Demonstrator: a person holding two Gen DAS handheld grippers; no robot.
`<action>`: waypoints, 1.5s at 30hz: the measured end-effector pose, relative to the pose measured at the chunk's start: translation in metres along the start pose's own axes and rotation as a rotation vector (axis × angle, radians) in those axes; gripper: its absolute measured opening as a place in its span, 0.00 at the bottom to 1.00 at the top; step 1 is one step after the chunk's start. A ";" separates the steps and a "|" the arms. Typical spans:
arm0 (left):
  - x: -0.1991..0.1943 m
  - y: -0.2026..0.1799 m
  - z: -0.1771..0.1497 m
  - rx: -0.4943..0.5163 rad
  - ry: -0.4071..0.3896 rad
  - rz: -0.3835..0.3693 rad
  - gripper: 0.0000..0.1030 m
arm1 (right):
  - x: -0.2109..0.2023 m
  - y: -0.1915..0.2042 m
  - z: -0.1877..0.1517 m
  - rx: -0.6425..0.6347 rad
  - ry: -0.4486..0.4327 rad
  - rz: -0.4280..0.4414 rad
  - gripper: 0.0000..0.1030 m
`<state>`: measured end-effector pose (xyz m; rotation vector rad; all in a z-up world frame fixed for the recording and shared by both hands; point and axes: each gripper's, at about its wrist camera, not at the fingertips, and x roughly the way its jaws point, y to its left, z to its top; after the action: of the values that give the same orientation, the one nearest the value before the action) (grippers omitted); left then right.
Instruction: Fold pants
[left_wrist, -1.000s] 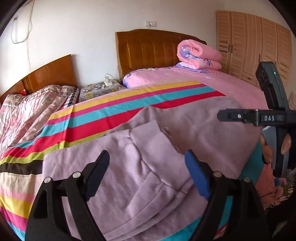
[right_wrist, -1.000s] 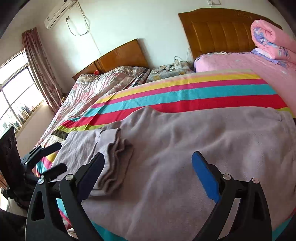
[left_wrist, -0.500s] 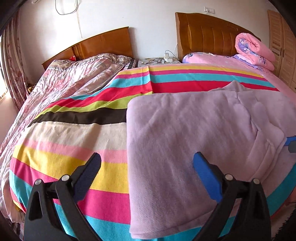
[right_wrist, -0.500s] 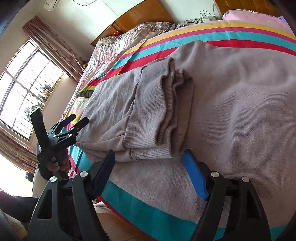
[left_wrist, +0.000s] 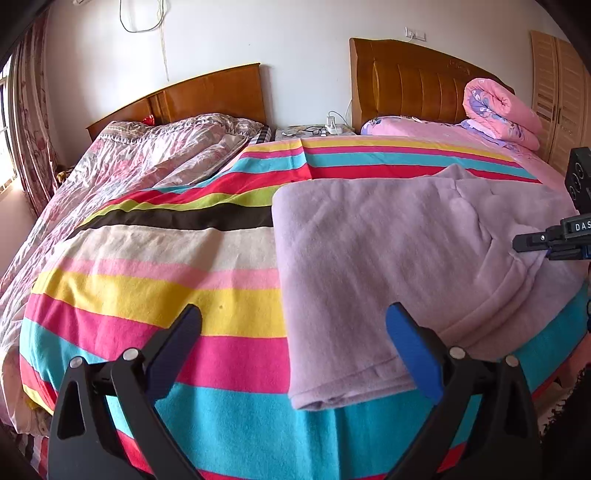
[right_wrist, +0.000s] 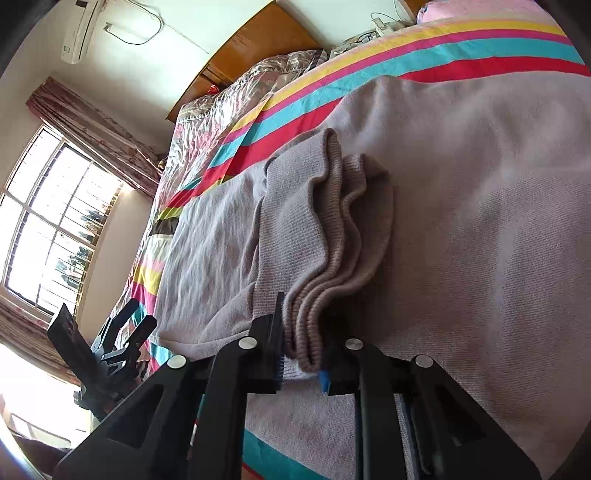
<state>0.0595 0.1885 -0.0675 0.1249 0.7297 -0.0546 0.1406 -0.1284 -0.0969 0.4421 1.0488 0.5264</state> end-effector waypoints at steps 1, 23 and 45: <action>-0.005 0.000 -0.004 0.004 0.009 -0.001 0.97 | -0.002 0.003 0.001 -0.013 -0.013 -0.004 0.15; 0.014 0.008 -0.008 -0.044 0.052 0.233 0.99 | -0.071 0.097 0.072 -0.252 -0.247 0.099 0.14; 0.024 0.028 -0.026 -0.041 0.103 0.188 0.99 | -0.005 -0.006 -0.027 -0.124 -0.021 0.009 0.12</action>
<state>0.0631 0.2194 -0.1000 0.1573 0.8184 0.1474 0.1150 -0.1338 -0.1086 0.3420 0.9887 0.5909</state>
